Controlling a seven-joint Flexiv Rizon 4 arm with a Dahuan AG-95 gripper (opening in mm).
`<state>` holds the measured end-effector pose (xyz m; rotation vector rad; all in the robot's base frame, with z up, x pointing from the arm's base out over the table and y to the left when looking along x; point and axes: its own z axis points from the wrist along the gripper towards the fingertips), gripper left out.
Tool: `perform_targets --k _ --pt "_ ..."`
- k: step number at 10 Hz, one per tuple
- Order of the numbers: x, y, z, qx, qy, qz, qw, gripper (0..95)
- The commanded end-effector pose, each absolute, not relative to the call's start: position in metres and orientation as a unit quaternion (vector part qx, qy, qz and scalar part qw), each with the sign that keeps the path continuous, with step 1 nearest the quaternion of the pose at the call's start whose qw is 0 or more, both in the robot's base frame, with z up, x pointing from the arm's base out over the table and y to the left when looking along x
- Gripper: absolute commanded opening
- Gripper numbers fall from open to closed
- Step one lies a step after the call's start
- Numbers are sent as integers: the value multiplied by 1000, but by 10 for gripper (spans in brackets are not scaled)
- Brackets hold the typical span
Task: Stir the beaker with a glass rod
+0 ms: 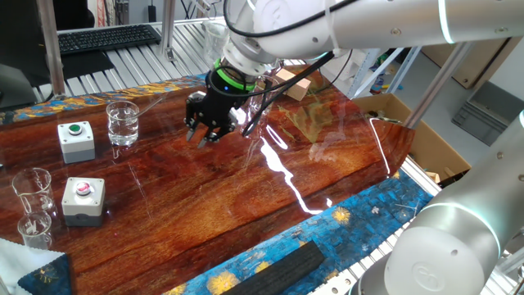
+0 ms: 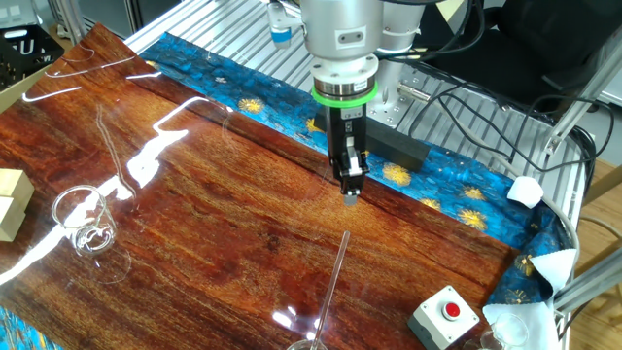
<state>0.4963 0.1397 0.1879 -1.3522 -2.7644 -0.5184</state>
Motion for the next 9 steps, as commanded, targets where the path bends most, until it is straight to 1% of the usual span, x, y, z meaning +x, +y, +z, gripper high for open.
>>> perform_targets --k 1,6,7,9 --pt "501 146 195 -436 -882 -178 17 190" --pt "513 159 201 -443 -878 -181 15 190" --pt "515 161 202 -444 -877 -182 16 380" --pt "525 168 204 -454 -872 -181 18 380"
